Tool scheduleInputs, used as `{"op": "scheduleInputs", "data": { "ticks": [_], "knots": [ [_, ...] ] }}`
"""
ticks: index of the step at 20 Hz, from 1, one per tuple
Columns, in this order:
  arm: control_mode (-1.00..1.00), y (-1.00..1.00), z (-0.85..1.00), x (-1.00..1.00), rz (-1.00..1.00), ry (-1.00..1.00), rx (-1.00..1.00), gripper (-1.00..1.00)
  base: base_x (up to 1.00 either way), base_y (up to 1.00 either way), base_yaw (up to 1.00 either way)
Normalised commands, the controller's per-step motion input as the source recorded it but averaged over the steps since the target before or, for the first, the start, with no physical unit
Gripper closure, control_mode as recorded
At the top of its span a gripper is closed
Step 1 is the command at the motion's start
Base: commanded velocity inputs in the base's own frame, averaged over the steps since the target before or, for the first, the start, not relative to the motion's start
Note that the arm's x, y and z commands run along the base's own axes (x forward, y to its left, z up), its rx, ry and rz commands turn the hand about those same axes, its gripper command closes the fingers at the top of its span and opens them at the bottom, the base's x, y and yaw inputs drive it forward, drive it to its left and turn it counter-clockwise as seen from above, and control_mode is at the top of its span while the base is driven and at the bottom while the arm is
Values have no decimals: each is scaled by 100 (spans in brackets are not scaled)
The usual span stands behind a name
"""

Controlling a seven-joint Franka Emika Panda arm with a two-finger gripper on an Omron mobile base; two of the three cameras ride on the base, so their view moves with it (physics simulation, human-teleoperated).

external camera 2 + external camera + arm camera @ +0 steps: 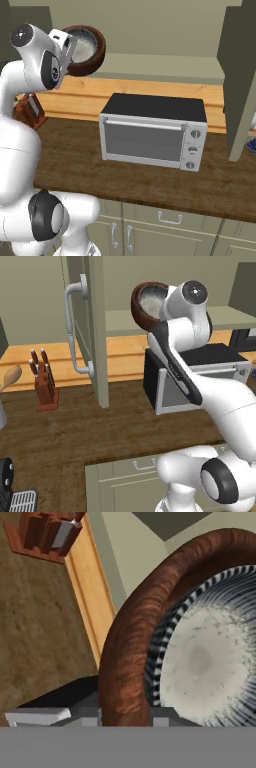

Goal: Pick up the bowls on the counter and stack them on top of one another in the open cabinet. Place the smaller bowl on top of the larger bowl.

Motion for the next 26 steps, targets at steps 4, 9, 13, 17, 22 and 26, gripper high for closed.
{"op": "scheduleInputs", "data": {
  "ticks": [4, 9, 13, 17, 22, 26],
  "knots": [
    [-100, 0, -11, 100, 0, 0, -6, 100, 0, 0, 0],
    [-100, -1, -7, 100, 0, 0, -5, 100, 0, 0, 0],
    [-100, 0, 0, 100, 0, 0, -4, 100, 0, 0, 0],
    [-100, 0, -4, 89, 0, 0, -9, -100, 0, 0, 0],
    [-100, 0, -11, -15, 0, -3, 0, -100, 0, 0, 0],
    [-100, 0, -28, -59, 0, -7, -3, -100, 0, 0, 0]
  ]
}}
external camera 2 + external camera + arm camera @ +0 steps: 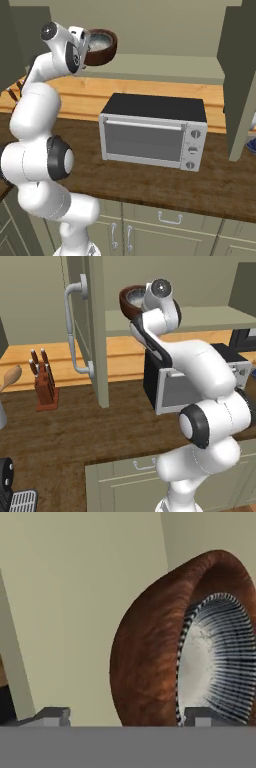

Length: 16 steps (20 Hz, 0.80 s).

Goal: Pick up the bowls on the counter and stack them on top of one another in the open cabinet. Place the smaller bowl on top of the larger bowl.

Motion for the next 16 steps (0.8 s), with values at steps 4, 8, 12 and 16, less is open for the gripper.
{"op": "scheduleInputs", "data": {
  "ticks": [4, 8, 12, 16],
  "knots": [
    [-100, 0, -24, -88, 0, -15, -2, -100, 0, 0, 0],
    [-100, 0, -4, -46, 0, -27, 0, -100, 0, 0, 0],
    [-100, -24, -26, -79, 0, -33, 0, -100, 0, 0, 0],
    [-100, -96, -100, -100, 0, -16, 0, -100, 0, 0, 0]
  ]
}}
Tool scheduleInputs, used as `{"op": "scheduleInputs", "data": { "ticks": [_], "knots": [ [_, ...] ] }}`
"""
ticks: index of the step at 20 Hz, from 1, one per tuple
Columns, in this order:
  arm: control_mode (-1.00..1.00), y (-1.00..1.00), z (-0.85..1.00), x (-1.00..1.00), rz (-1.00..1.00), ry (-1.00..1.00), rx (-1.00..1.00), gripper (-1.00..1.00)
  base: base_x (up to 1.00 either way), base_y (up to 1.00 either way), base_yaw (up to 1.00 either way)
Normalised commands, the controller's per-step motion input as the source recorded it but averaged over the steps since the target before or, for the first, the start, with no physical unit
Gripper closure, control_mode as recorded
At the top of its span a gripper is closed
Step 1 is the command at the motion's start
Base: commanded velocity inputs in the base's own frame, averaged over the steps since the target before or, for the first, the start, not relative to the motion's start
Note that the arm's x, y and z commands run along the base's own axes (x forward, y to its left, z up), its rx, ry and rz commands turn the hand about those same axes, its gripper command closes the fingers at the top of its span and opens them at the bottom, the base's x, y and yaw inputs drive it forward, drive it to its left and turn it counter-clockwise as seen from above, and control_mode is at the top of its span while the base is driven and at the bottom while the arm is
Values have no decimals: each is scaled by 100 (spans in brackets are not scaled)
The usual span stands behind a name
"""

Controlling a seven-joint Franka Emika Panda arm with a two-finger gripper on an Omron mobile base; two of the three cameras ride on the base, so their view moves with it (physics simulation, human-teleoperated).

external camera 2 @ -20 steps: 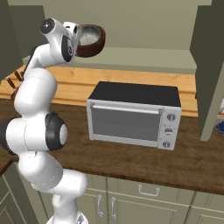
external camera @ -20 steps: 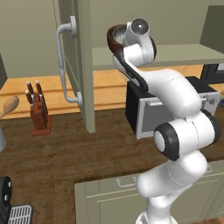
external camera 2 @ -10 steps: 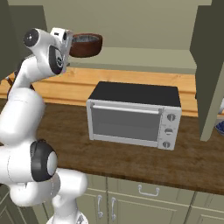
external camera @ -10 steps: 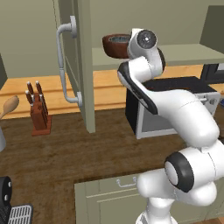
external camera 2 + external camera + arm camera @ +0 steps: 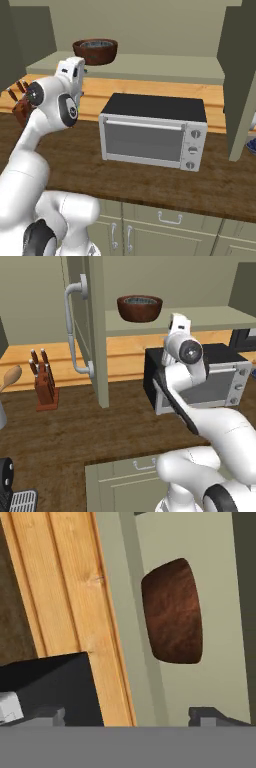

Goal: Pick up the bowls on the counter and stack them on top of one another in the open cabinet. Place the smaller bowl on top of the larger bowl.

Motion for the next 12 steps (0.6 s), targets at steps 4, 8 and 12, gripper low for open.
{"op": "scheduleInputs", "data": {
  "ticks": [4, 8, 12],
  "knots": [
    [-100, -100, -100, -100, 0, -14, 0, -100, 0, 0, 0],
    [-100, -100, -100, -100, 0, -13, 16, -100, 0, 0, 0],
    [-100, -100, -9, -100, 0, -20, 41, -100, 0, 0, 0]
  ]
}}
